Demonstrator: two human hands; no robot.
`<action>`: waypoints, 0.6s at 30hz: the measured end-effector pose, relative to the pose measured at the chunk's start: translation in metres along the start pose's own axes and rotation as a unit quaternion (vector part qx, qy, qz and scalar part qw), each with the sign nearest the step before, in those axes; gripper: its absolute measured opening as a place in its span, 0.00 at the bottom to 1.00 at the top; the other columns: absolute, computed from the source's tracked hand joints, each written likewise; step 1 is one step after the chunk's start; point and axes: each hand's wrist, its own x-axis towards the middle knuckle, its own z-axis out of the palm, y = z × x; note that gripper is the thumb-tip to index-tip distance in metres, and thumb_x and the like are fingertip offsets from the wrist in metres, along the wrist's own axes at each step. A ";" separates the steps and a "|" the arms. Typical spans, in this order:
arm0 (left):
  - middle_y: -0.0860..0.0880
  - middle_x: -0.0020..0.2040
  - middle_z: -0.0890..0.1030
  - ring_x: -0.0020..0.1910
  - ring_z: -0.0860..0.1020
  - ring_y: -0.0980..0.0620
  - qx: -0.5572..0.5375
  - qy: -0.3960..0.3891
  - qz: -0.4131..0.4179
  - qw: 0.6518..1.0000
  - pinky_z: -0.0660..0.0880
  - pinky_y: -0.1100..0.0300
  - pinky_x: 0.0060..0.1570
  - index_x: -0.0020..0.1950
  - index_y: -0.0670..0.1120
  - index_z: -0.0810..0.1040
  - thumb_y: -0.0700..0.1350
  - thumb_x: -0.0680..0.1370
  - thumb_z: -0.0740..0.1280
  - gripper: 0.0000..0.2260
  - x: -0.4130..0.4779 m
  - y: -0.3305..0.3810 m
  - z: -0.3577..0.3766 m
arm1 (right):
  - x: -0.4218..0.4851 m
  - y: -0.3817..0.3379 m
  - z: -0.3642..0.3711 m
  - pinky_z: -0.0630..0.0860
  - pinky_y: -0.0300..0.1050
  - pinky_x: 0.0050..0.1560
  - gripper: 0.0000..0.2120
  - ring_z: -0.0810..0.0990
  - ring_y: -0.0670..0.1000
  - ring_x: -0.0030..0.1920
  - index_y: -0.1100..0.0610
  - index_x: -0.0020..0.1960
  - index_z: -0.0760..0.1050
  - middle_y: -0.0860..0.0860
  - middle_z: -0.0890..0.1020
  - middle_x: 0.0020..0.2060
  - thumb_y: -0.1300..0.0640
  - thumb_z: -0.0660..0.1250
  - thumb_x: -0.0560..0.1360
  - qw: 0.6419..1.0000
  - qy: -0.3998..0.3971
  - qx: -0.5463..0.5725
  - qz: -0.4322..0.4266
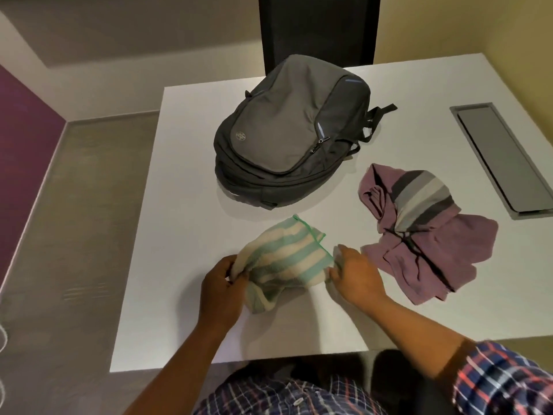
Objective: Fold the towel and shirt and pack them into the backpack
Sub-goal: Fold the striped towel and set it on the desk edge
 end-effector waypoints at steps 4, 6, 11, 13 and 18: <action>0.56 0.46 0.83 0.45 0.80 0.60 0.029 -0.018 -0.024 0.999 0.75 0.68 0.40 0.50 0.56 0.79 0.39 0.78 0.67 0.11 -0.005 -0.022 -0.018 | 0.004 -0.020 0.013 0.76 0.50 0.45 0.12 0.80 0.59 0.49 0.55 0.52 0.74 0.53 0.82 0.46 0.48 0.68 0.74 0.997 -0.025 -0.024 0.075; 0.56 0.48 0.82 0.48 0.81 0.54 0.042 -0.031 -0.035 0.998 0.76 0.64 0.42 0.51 0.57 0.78 0.40 0.78 0.67 0.11 -0.004 -0.033 -0.030 | 0.006 -0.031 0.012 0.76 0.49 0.44 0.07 0.81 0.59 0.47 0.54 0.49 0.78 0.52 0.83 0.43 0.53 0.66 0.74 0.996 -0.035 -0.004 0.088; 0.55 0.58 0.78 0.59 0.76 0.54 0.067 -0.019 -0.035 0.997 0.76 0.55 0.56 0.67 0.54 0.70 0.45 0.75 0.72 0.22 0.005 -0.045 -0.065 | 0.005 -0.088 -0.008 0.69 0.39 0.41 0.10 0.75 0.42 0.36 0.54 0.44 0.82 0.46 0.79 0.37 0.66 0.65 0.73 0.983 -0.009 0.180 -0.038; 0.54 0.61 0.77 0.61 0.76 0.53 0.076 -0.022 0.018 0.997 0.75 0.54 0.58 0.69 0.54 0.68 0.48 0.75 0.73 0.25 0.012 -0.034 -0.068 | 0.001 -0.111 -0.024 0.69 0.33 0.46 0.14 0.75 0.37 0.42 0.56 0.52 0.84 0.45 0.79 0.44 0.68 0.63 0.74 0.975 -0.008 0.198 -0.097; 0.66 0.68 0.71 0.67 0.70 0.63 0.000 -0.145 0.167 0.975 0.70 0.69 0.63 0.71 0.67 0.60 0.48 0.75 0.71 0.32 0.025 0.026 -0.094 | -0.017 -0.186 -0.068 0.72 0.36 0.43 0.15 0.77 0.42 0.42 0.51 0.55 0.83 0.44 0.77 0.40 0.63 0.63 0.75 0.950 0.004 0.183 -0.254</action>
